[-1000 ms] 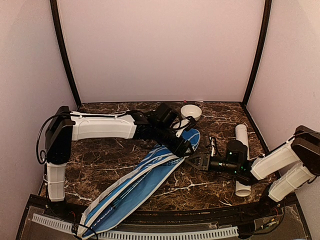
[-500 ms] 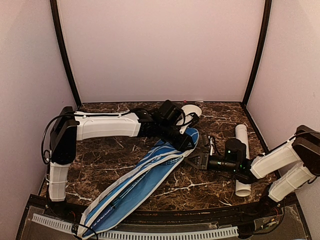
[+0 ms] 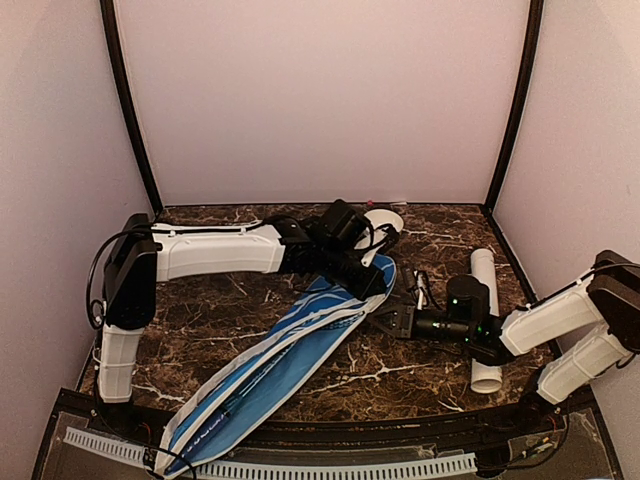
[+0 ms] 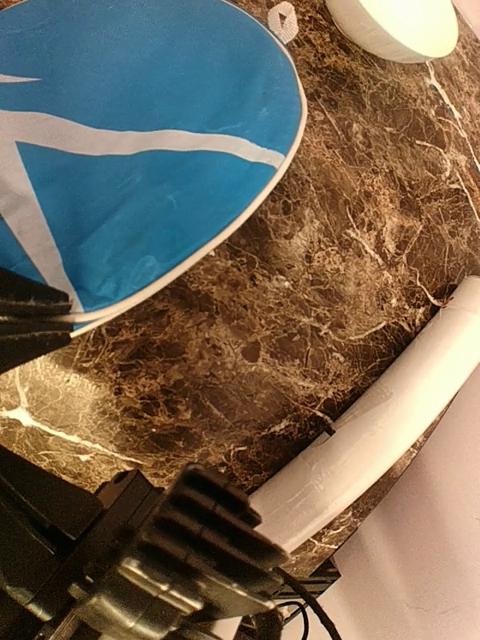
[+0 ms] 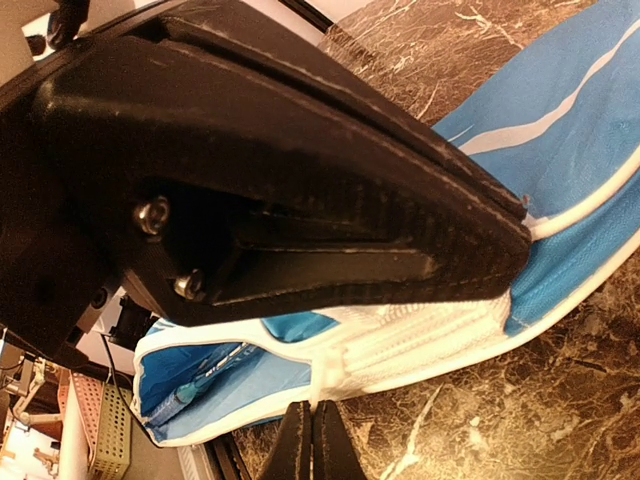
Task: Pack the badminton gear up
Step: Hold the racket bag at the center of the board, then zip the zipper on the racket bag.
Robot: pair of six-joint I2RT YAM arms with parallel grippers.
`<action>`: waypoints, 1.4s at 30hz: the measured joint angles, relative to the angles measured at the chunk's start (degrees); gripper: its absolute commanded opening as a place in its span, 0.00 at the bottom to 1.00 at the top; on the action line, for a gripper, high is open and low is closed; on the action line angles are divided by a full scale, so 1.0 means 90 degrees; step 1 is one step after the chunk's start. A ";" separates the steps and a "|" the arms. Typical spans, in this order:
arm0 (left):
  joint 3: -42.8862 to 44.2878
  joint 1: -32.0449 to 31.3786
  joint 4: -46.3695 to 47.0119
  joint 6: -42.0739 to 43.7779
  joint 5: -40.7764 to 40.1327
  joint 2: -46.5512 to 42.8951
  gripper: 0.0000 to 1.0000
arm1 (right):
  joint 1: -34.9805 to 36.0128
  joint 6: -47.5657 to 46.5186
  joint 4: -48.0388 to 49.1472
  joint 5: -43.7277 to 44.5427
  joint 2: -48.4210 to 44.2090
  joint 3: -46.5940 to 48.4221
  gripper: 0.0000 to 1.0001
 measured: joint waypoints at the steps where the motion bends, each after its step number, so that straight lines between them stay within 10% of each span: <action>1: 0.0039 -0.0005 -0.0039 -0.0027 -0.0056 0.0007 0.00 | 0.0015 -0.0005 -0.0019 0.0027 -0.0005 0.0017 0.00; 42: 0.0245 0.1404 0.0542 -0.0491 -0.1501 -0.0590 0.00 | 0.1836 0.0027 -0.0733 0.0799 0.1894 0.2926 0.00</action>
